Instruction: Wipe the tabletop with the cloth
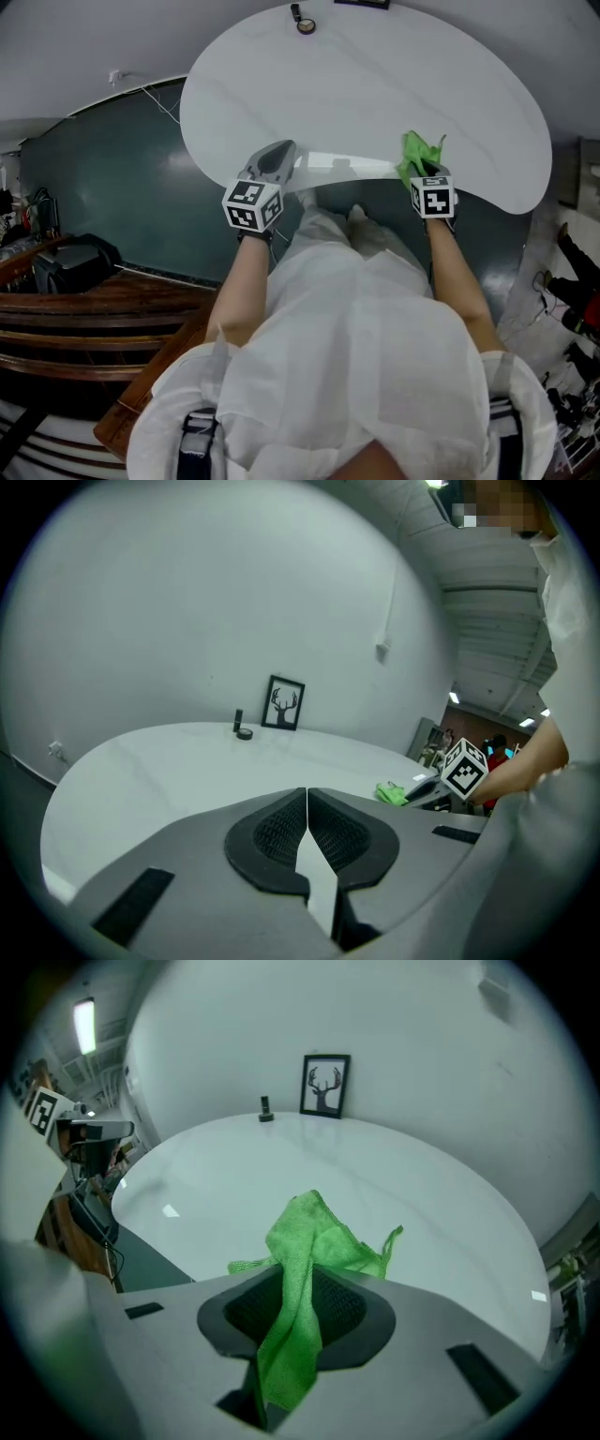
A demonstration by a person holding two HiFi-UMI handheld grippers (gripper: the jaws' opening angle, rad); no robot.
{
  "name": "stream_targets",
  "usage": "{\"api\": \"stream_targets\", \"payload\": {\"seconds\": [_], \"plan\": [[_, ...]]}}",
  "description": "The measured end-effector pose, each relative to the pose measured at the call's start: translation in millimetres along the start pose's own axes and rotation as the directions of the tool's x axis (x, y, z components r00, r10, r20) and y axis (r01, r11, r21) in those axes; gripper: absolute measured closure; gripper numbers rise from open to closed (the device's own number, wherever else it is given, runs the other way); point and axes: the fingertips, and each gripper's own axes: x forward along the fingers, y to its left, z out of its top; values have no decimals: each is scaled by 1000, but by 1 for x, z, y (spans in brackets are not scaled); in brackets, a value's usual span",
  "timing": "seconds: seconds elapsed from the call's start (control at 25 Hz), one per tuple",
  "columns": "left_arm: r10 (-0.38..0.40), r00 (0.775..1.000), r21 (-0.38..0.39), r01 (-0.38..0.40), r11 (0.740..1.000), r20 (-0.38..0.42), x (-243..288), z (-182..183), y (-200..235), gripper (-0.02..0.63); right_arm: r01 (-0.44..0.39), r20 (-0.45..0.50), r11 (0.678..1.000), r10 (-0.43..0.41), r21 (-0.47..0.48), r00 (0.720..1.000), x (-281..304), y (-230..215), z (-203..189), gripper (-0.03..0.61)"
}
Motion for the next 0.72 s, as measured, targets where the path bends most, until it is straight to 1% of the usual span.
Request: {"api": "stream_targets", "payload": {"seconds": [0.04, 0.12, 0.24, 0.32, 0.4, 0.52, 0.6, 0.72], "plan": [[-1, 1000, 6, 1, 1000, 5, 1, 3, -3, 597, 19, -1, 1000, -19, 22, 1000, -4, -11, -5, 488], [4, 1000, 18, -5, 1000, 17, 1, 11, -8, 597, 39, 29, 996, -42, 77, 999, -16, -30, -7, 489], [24, 999, 40, -26, 999, 47, -3, 31, -7, 597, 46, 137, 984, -70, 175, 988, -41, -53, 11, 489], [41, 996, 50, -45, 998, 77, -8, 48, -4, 597, 26, 228, 974, -79, 226, 970, -60, -66, 29, 489], [59, 991, 55, -66, 996, 116, -14, 65, -1, 597, -11, 328, 963, -81, 270, 941, -79, -76, 49, 489], [77, 982, 63, -89, 994, 175, -27, 91, 0, 597, -76, 464, 945, -85, 318, 882, -111, -86, 74, 489], [83, 974, 64, -99, 993, 211, -40, 105, -3, 597, -111, 524, 936, -86, 333, 847, -136, -90, 84, 488], [92, 959, 70, -115, 991, 268, -62, 127, -9, 597, -145, 594, 937, -77, 318, 801, -172, -91, 97, 488]]}}
